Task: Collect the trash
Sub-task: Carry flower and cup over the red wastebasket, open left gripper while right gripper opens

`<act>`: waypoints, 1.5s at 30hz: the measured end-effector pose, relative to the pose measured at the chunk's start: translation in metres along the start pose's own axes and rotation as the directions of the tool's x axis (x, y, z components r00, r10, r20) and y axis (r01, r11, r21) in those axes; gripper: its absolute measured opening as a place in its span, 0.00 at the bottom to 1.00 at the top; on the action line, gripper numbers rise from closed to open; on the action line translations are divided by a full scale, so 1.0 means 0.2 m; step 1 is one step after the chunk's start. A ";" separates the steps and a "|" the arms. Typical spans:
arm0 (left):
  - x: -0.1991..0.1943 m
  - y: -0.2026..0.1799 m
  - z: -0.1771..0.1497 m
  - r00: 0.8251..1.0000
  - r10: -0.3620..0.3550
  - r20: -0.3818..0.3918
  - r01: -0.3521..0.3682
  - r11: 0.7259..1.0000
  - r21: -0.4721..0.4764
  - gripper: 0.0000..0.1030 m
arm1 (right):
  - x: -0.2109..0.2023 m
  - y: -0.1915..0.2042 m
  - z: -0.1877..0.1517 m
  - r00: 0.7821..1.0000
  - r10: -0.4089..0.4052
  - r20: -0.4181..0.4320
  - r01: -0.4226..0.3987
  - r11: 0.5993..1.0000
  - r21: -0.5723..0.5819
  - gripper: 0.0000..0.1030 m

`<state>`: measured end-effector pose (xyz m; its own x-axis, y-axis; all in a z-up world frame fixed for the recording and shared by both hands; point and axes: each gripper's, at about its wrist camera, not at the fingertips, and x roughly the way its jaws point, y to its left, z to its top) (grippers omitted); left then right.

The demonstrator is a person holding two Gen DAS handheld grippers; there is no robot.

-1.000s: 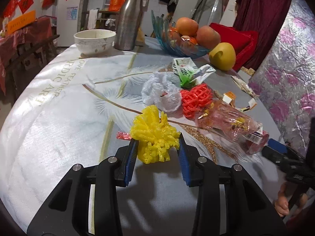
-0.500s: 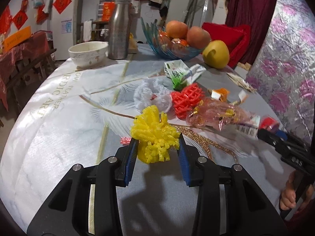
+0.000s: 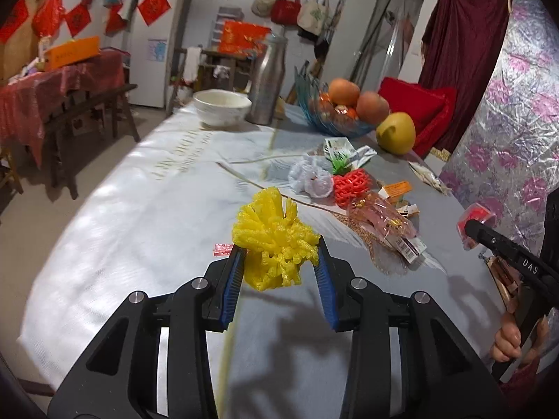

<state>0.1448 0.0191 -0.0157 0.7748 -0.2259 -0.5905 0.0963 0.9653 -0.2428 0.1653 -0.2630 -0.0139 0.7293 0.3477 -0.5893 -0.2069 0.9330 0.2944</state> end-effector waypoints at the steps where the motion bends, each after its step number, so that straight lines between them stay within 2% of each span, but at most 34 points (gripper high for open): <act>1: -0.03 0.01 -0.01 1.000 0.007 0.007 -0.007 1.000 -0.001 0.38 | -0.02 0.03 0.00 1.000 0.011 0.005 -0.011 1.000 -0.007 0.53; 8: -0.37 0.13 -0.11 0.996 0.078 0.048 -0.078 0.997 -0.004 0.38 | -0.18 0.26 -0.07 0.991 0.133 0.006 -0.132 0.989 -0.062 0.53; 13: -0.59 0.27 -0.21 0.988 0.154 0.025 -0.154 0.988 0.020 0.38 | -0.26 0.39 -0.14 0.981 0.191 -0.012 -0.192 0.977 -0.092 0.53; 16: -0.67 0.36 -0.27 0.977 0.210 -0.021 -0.209 0.977 0.042 0.38 | -0.29 0.48 -0.19 0.976 0.215 -0.031 -0.217 0.970 -0.110 0.53; 20: -0.73 0.53 -0.40 0.953 0.284 -0.105 -0.282 0.959 0.041 0.38 | -0.30 0.61 -0.23 0.969 0.242 -0.052 -0.247 0.960 -0.134 0.53; 26: -0.76 0.86 -0.59 0.936 0.274 -0.219 -0.300 0.949 -0.094 0.38 | -0.24 0.85 -0.30 0.944 0.301 -0.139 -0.321 0.933 -0.164 0.53; 32: -0.74 1.12 -0.80 0.918 0.264 -0.297 -0.323 0.931 -0.170 0.39 | -0.17 1.09 -0.40 0.924 0.302 -0.236 -0.353 0.910 -0.218 0.53; 34: -0.68 1.21 -0.88 0.908 0.241 -0.342 -0.320 0.927 -0.197 0.44 | -0.14 1.17 -0.43 0.915 0.303 -0.265 -0.365 0.903 -0.228 0.53; 36: -0.63 1.27 -0.95 0.895 0.225 -0.385 -0.326 0.919 -0.222 0.71 | -0.11 1.24 -0.46 0.905 0.306 -0.296 -0.381 0.893 -0.241 0.53; 37: -0.61 1.30 -0.99 0.889 0.215 -0.404 -0.330 0.913 -0.239 0.75 | -0.10 1.28 -0.48 0.900 0.306 -0.309 -0.387 0.888 -0.249 0.53; 41: -0.60 1.37 -1.05 0.878 0.207 -0.432 -0.336 0.908 -0.248 0.80 | -0.02 1.45 -0.56 0.873 0.300 -0.385 -0.420 0.862 -0.282 0.53; 45: -0.69 1.46 -0.99 0.878 0.291 -0.379 -0.394 0.890 -0.230 0.87 | 0.06 1.62 -0.65 0.827 0.303 -0.473 -0.473 0.830 -0.295 0.53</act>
<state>-0.0579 0.3054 -0.1568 0.4716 0.0328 -0.8812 -0.3630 0.9179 -0.1601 0.0225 0.0555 -0.0225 0.2319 0.6144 -0.7542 -0.7089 0.6376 0.3015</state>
